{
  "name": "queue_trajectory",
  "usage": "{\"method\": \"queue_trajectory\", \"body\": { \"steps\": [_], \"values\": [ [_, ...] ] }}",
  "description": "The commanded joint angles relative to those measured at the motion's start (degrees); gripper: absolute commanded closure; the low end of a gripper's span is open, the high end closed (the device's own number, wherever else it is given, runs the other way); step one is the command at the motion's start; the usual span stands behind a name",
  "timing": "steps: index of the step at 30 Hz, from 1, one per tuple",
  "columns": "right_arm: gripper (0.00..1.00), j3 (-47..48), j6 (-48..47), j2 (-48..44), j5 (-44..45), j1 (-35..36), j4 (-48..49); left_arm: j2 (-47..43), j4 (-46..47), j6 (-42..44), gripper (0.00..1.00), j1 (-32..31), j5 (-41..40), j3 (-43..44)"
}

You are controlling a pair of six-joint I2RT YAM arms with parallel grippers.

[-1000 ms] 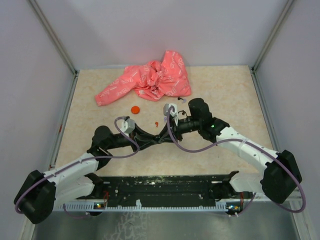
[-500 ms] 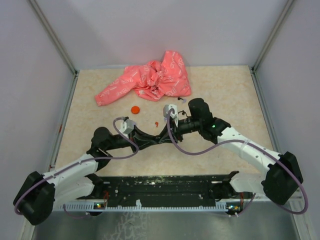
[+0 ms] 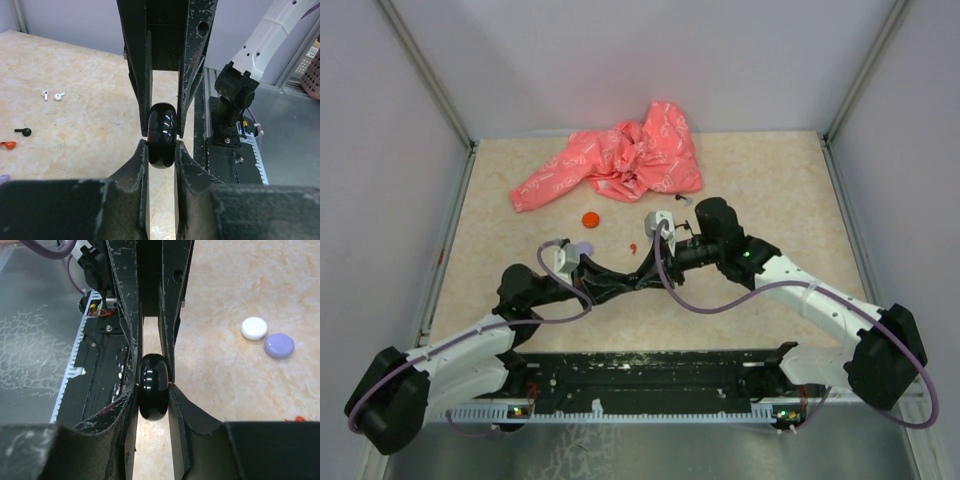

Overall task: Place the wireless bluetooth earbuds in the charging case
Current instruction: Adjust the charging case.

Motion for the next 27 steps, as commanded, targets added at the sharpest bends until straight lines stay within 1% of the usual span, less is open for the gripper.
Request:
{"method": "queue_trajectory", "body": {
  "steps": [1,8,23,27],
  "values": [
    [0.70,2.26,-1.64,-1.50,0.93,-1.11,-2.50,-1.57,4.85,-1.53,1.00,0.52,-0.15,-1.27],
    [0.65,2.01,-1.42,-1.35,0.86,-1.11,-2.34,-1.50,5.76,-1.91,1.00,0.50,-0.23,-1.62],
    [0.67,1.61,3.22,-0.23,-3.76,-0.98,3.91,-0.19,8.74,-3.69,1.00,0.52,-0.11,-1.80],
    [0.69,1.55,3.80,-0.13,-4.14,-0.99,4.69,0.36,9.68,-4.16,1.00,0.51,-0.44,-1.88]
  ]
}}
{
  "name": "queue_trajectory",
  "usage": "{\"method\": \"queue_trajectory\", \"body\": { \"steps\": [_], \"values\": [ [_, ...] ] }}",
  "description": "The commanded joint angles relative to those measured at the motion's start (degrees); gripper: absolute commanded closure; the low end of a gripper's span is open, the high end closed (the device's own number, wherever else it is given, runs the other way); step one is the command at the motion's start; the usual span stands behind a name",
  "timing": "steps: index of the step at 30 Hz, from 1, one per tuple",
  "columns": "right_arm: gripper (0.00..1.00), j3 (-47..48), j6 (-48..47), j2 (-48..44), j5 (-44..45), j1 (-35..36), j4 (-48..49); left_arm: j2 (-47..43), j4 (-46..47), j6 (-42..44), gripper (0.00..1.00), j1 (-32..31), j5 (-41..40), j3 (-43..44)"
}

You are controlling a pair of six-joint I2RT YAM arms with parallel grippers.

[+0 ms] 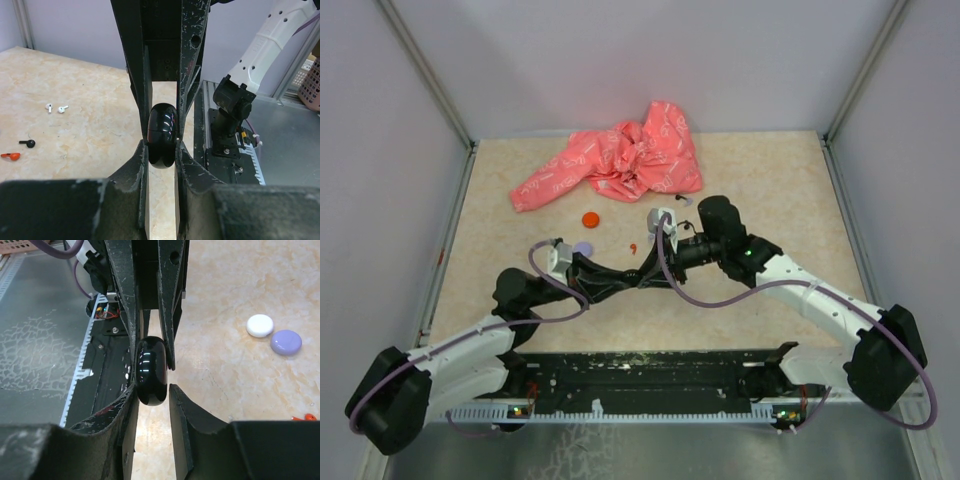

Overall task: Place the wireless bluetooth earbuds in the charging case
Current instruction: Adjust the charging case.

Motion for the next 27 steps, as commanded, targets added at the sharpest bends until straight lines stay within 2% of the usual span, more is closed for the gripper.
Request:
{"method": "queue_trajectory", "body": {
  "steps": [1,5,13,19,27],
  "values": [
    [0.71,1.52,0.79,-0.13,-2.16,-0.17,4.23,0.46,3.82,-1.28,1.00,0.24,-0.13,-0.69],
    [0.77,1.66,0.83,-0.10,-1.95,-0.20,3.77,0.52,3.55,-1.25,0.99,0.24,-0.09,-0.73],
    [0.97,4.15,-1.82,0.49,-0.85,-0.20,-3.08,0.23,-2.87,1.70,0.70,0.24,2.07,1.16],
    [1.00,6.57,-3.87,2.13,-0.66,-0.07,-8.47,0.10,-5.88,3.59,0.52,0.24,4.01,2.34],
    [1.00,9.73,-6.23,4.10,1.02,0.71,-14.29,1.14,-6.57,4.33,0.48,0.24,5.48,3.16]
  ]
}}
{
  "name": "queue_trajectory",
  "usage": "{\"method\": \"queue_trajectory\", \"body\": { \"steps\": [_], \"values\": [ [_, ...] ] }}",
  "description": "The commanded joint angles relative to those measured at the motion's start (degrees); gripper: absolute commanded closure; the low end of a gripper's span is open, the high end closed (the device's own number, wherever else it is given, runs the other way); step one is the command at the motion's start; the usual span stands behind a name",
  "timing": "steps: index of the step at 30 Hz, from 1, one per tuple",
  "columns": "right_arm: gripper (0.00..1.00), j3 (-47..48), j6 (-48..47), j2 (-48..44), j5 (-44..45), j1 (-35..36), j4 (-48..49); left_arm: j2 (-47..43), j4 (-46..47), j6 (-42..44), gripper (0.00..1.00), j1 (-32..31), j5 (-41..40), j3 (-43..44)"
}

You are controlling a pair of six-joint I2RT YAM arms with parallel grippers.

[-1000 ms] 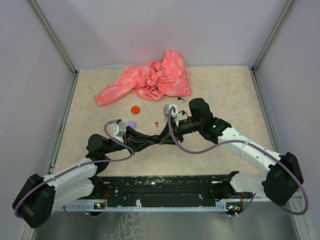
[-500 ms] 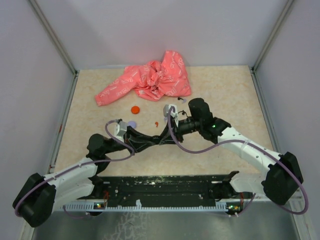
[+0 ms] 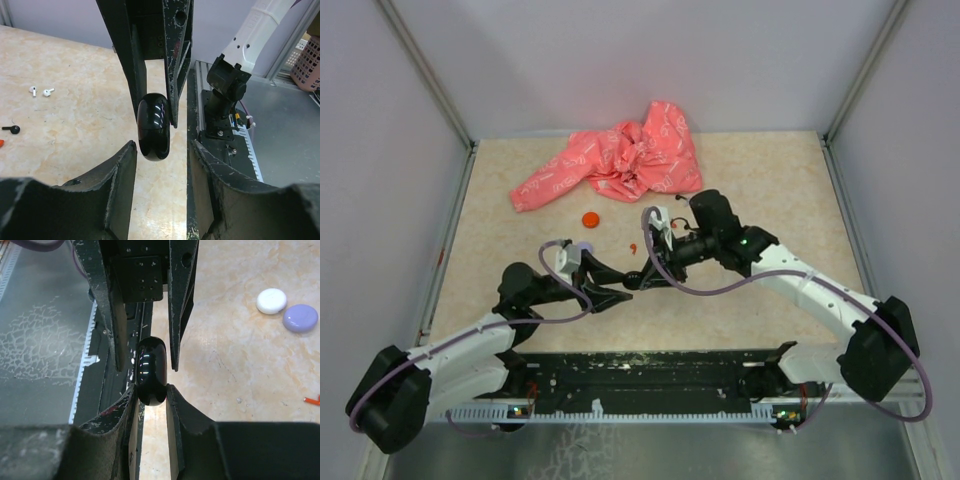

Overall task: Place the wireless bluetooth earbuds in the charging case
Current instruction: Adjust the charging case, then open the charging case.

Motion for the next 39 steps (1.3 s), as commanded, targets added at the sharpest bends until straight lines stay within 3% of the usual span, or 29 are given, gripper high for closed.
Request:
{"method": "queue_trajectory", "body": {
  "steps": [1,9,17,20,22,26,29,39],
  "values": [
    [1.00,4.64,-3.14,1.39,0.54,0.68,-3.70,0.73,-0.27,1.20,0.48,0.24,2.08,2.05],
    [1.00,6.27,-4.93,2.41,1.21,1.79,-6.27,2.28,0.52,0.49,0.49,0.24,2.36,2.42],
    [1.00,6.49,-4.98,2.24,1.72,2.02,-5.71,3.79,1.94,-0.48,0.73,0.24,3.88,2.61],
    [1.00,6.33,-5.19,2.11,1.85,2.17,-5.60,4.01,2.36,-0.73,0.90,0.24,4.20,2.59],
    [0.94,5.87,-5.23,1.74,1.77,2.18,-4.85,4.03,2.41,-0.70,1.00,0.24,4.33,2.53],
    [0.77,4.78,-3.95,0.72,2.09,2.18,-2.55,3.58,1.89,0.28,1.00,0.24,4.45,2.16],
    [0.69,3.89,-2.57,0.03,2.54,2.18,-0.51,3.16,1.35,0.79,1.00,0.19,4.46,2.06],
    [0.64,2.95,0.23,-0.24,6.69,2.18,2.51,2.48,0.24,2.21,1.00,0.23,6.55,1.98]
  ]
}}
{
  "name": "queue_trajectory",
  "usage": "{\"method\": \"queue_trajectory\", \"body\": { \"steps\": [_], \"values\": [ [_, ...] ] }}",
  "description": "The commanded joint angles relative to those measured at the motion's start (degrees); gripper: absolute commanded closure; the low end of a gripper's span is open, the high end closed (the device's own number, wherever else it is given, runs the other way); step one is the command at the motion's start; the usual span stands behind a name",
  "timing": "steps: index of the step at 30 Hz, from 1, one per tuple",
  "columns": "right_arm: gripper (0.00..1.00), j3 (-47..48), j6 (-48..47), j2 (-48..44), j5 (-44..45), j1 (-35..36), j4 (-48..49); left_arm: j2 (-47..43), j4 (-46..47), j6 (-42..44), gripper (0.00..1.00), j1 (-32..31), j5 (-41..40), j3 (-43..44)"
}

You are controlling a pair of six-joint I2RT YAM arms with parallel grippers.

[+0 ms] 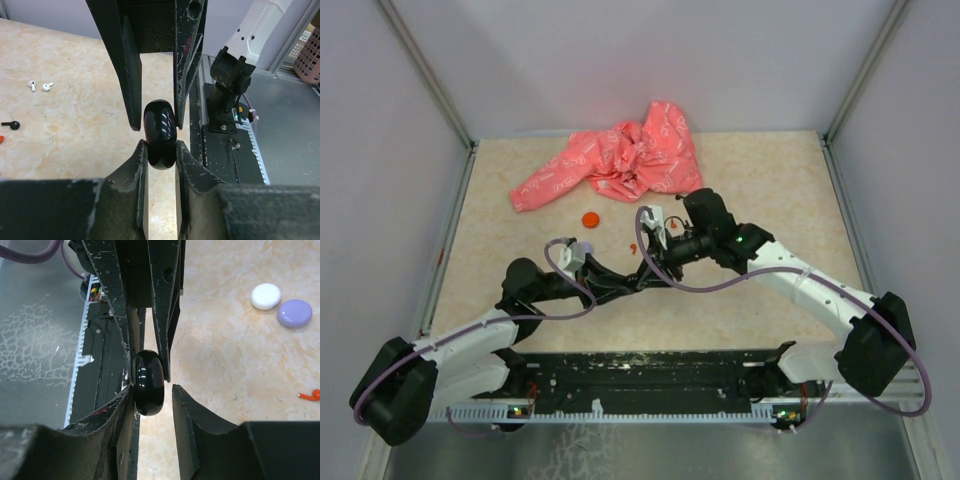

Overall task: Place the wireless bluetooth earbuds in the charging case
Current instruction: Open the charging case, then adjust the earbud at the center of the board.

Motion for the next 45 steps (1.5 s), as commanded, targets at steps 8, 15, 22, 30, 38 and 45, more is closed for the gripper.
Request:
{"method": "queue_trajectory", "body": {
  "steps": [8,15,22,30,38,45],
  "values": [
    [0.64,-0.22,3.73,-3.69,7.46,0.31,7.45,-2.70,-5.77,8.06,1.00,-0.06,4.85,0.80],
    [0.63,-0.01,4.98,-2.93,7.07,0.09,7.80,-3.91,-9.41,13.99,1.00,-0.05,4.29,0.30],
    [0.60,0.05,5.86,-3.24,9.86,-0.62,7.44,-4.30,-11.24,16.74,1.00,-0.05,-12.73,-1.53],
    [0.58,-1.79,15.65,-0.46,24.89,-9.06,10.45,-6.49,-17.30,16.22,0.99,-0.05,-27.20,-2.31],
    [0.58,0.77,18.48,9.24,37.76,-15.00,11.83,-6.69,-17.01,17.39,0.99,-0.09,-27.56,-2.40],
    [0.61,4.43,20.69,19.76,48.22,-15.55,13.34,-2.93,-20.24,18.32,1.00,-0.05,-34.99,1.18]
  ]
}}
